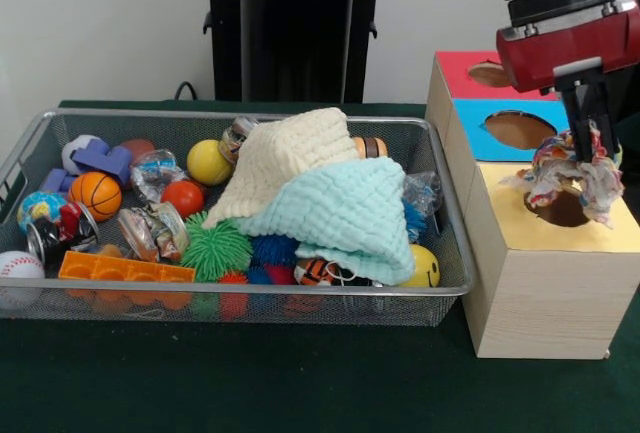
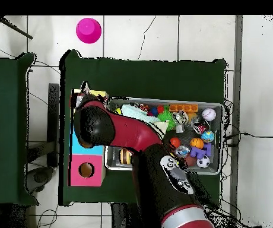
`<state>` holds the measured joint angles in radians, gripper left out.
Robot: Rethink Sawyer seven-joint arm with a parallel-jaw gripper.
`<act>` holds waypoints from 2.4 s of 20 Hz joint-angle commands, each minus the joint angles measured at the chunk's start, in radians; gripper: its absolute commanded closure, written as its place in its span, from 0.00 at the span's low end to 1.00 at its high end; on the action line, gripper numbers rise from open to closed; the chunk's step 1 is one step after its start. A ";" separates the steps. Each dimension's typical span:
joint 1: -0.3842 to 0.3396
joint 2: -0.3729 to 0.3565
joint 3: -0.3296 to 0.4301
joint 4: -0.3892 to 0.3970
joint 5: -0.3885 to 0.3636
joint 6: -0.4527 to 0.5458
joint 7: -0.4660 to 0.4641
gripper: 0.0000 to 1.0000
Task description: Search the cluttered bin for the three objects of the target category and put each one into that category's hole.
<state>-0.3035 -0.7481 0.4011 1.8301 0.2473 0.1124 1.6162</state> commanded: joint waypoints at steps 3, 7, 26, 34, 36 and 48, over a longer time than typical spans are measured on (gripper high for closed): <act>-0.015 0.017 0.027 0.124 0.113 -0.015 0.344 1.00; -0.027 0.039 0.040 0.131 0.090 -0.038 0.331 1.00; -0.019 0.047 -0.006 0.049 -0.010 -0.088 0.223 1.00; 0.006 0.001 -0.033 0.006 0.038 -0.014 0.242 1.00; 0.009 -0.013 -0.029 0.001 0.058 0.007 0.255 1.00; -0.020 -0.023 0.019 -0.037 0.024 0.007 0.209 1.00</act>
<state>-0.2917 -0.7724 0.4029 1.8514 0.2841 0.0855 1.6961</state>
